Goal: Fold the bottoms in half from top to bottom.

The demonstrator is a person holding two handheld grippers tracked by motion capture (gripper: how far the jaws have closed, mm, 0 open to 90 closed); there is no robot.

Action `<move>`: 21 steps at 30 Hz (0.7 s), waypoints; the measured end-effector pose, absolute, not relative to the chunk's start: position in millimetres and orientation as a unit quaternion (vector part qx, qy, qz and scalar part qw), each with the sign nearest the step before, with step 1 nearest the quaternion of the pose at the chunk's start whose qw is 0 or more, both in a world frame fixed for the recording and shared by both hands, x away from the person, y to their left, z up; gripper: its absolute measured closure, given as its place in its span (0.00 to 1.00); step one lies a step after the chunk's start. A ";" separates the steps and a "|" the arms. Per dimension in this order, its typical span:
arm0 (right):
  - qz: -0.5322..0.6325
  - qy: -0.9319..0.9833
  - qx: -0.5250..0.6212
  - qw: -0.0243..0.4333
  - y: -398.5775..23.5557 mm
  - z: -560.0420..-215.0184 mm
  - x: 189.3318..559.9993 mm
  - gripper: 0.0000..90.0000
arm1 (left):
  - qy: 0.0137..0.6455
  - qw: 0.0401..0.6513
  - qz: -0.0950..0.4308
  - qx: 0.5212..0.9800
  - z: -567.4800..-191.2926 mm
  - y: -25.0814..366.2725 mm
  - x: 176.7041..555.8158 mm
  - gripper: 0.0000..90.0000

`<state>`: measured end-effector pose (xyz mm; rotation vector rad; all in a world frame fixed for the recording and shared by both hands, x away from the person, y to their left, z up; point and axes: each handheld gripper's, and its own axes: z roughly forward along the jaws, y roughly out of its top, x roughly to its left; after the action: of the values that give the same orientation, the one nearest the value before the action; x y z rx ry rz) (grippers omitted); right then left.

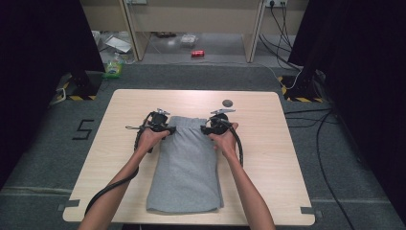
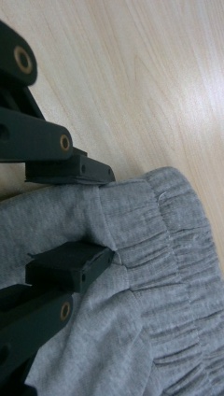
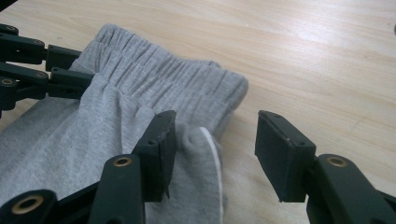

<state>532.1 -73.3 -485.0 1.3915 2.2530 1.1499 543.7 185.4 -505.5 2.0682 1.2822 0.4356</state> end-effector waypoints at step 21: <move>0.371 0.779 0.497 0.096 -63.3 -503.7 553.2 0.51 | 0.491 0.327 0.166 0.791 -505.2 185.1 543.9 0.67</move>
<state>553.2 -63.3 -503.7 1.4710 2.3069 1.0990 543.9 185.1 -505.2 2.0710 1.2851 0.4351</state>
